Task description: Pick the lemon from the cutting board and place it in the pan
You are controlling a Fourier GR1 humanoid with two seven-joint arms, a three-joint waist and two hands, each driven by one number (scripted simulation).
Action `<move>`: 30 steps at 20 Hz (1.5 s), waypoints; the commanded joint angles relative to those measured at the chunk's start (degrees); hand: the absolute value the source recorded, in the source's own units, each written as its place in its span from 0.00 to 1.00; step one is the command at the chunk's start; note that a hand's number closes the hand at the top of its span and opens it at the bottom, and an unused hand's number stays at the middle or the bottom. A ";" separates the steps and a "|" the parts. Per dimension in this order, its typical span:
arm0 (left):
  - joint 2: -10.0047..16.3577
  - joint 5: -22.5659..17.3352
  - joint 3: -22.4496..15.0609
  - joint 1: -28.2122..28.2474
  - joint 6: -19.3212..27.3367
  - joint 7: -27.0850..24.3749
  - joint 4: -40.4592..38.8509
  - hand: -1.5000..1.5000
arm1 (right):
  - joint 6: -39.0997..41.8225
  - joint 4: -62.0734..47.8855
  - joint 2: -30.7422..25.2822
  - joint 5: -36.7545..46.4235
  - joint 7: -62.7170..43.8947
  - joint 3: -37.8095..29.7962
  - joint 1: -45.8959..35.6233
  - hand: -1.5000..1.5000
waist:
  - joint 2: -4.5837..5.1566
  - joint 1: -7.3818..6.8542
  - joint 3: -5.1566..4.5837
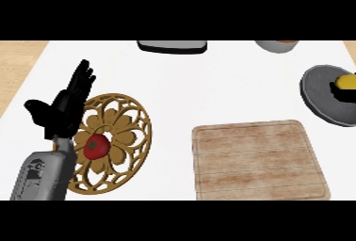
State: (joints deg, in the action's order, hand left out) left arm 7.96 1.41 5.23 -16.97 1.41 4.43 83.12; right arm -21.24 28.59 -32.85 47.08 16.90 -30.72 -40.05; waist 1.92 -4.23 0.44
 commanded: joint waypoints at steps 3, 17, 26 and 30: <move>-0.86 0.58 -1.20 0.07 0.18 0.07 0.43 0.50 | 9.21 -11.06 -2.15 -3.59 0.75 -3.12 -3.55 0.00 | 0.38 -0.92 0.07; 1.96 -1.19 2.28 -1.26 -0.81 0.35 -1.08 0.50 | 13.42 -15.25 -2.24 -14.49 16.10 -13.26 -3.70 0.00 | -0.01 0.93 0.07; 0.89 -0.61 1.37 6.67 -0.82 -1.82 2.21 0.50 | 37.79 -18.05 -8.86 -23.30 27.81 -19.12 5.70 0.00 | -1.53 3.24 -0.23; 3.31 -1.02 3.73 2.61 -0.49 1.08 0.52 0.50 | 47.14 -16.57 -13.14 -24.84 30.97 -18.49 10.75 0.00 | -1.84 4.19 -0.35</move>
State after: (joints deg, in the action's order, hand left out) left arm 9.62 1.01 7.59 -14.13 1.40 3.80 83.10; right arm 17.34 11.49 -42.51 24.21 44.61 -48.83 -33.31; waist 0.42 -0.60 0.18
